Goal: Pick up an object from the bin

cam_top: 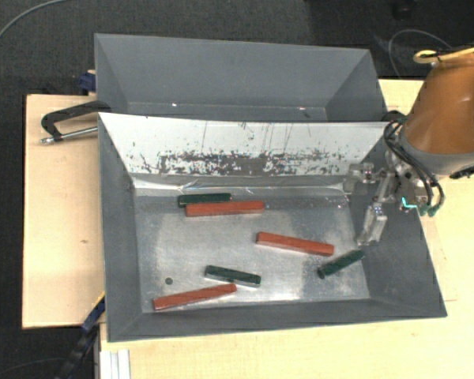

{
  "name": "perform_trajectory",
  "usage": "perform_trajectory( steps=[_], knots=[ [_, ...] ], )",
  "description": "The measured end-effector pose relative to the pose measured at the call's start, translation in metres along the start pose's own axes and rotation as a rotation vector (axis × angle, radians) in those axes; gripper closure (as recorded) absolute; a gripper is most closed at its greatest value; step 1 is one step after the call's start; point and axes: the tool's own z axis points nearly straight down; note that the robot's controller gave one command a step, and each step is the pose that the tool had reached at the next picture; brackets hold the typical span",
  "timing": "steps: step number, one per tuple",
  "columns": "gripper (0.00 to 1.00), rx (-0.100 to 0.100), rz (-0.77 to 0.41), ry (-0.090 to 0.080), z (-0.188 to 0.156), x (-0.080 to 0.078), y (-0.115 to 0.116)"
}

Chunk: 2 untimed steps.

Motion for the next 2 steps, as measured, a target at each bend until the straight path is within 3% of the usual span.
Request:
perform_trajectory(
  steps=[1, 2],
  knots=[
    [0.0, -0.001, -0.04, -0.001, 0.1046, 0.0077, 0.0122],
    [1.0, 0.002, -0.042, -0.008, 0.0999, 0.0056, 0.0117]
  ],
)
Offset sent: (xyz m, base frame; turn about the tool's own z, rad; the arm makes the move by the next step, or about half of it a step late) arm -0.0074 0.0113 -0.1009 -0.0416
